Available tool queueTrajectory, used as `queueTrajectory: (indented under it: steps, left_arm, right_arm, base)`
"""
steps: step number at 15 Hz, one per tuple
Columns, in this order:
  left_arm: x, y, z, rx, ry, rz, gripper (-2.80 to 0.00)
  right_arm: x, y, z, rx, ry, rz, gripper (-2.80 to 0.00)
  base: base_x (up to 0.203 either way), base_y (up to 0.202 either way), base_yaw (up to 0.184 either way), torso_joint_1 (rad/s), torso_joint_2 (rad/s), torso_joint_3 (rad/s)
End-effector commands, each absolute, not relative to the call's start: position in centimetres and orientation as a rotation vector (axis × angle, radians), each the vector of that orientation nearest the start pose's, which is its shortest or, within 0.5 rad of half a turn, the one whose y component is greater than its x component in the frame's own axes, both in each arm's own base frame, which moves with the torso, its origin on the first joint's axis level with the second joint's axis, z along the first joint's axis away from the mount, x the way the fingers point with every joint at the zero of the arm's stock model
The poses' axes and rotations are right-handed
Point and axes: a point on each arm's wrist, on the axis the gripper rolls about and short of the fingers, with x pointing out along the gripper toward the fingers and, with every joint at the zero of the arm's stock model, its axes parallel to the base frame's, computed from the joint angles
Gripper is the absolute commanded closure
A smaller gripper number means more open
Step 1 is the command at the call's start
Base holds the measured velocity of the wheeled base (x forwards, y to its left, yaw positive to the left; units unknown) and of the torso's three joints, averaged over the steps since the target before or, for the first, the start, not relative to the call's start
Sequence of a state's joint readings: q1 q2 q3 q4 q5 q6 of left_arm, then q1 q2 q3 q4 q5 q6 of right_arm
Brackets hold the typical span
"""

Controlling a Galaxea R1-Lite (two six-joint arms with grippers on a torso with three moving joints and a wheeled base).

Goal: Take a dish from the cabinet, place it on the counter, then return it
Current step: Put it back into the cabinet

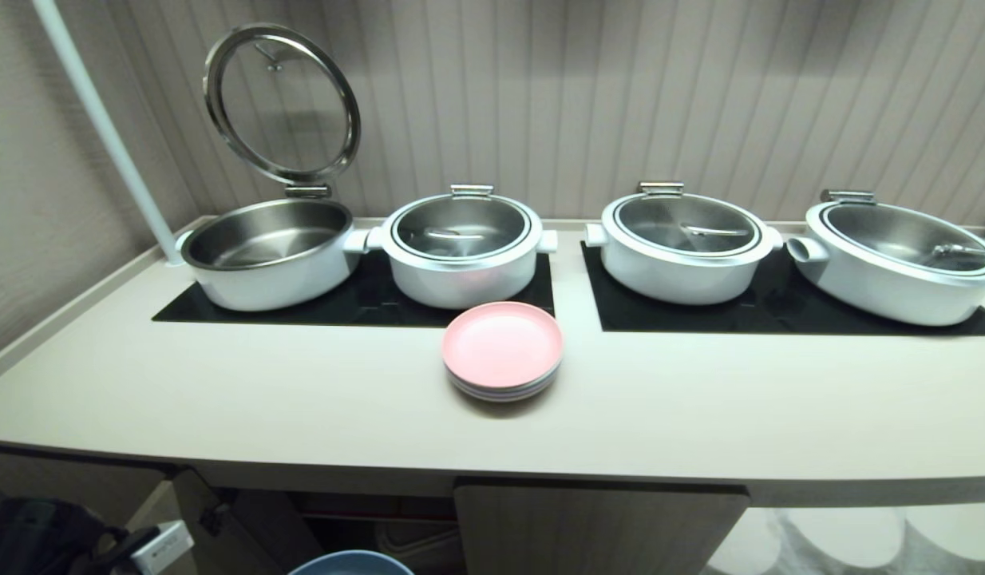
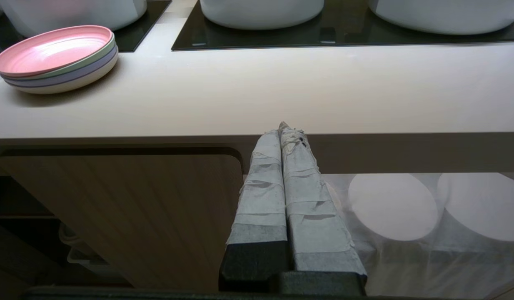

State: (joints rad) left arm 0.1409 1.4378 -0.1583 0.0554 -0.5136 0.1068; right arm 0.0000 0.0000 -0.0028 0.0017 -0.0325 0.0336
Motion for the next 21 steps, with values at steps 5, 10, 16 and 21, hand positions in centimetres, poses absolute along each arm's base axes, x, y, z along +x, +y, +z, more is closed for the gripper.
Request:
queueTrajectory:
  steps: [5, 10, 16, 21]
  left_arm:
    - [11.01, 0.44, 5.45, -0.343, 1.252, -0.383, 0.0]
    - [11.09, 0.46, 5.49, -0.341, 1.25, -0.382, 0.0]
    - [10.97, 0.44, 5.44, -0.339, 1.251, -0.386, 0.0]
    - [10.92, 0.43, 5.44, -0.339, 1.251, -0.386, 0.0]
  right_arm:
    - [-2.3, -0.07, 7.62, 0.034, -0.002, -0.032, 0.0]
    - [-2.3, -0.07, 7.62, 0.035, -0.002, -0.032, 0.0]
    - [-2.3, -0.07, 7.62, 0.035, -0.002, -0.031, 0.0]
    - [-2.3, -0.08, 7.62, 0.035, -0.002, -0.031, 0.0]
  base:
    - [0.0, 0.0, 0.0, 0.0, 0.0, 0.0]
    - [0.0, 0.0, 0.0, 0.0, 0.0, 0.0]
    - [0.0, 0.0, 0.0, 0.0, 0.0, 0.0]
    - [0.0, 0.0, 0.0, 0.0, 0.0, 0.0]
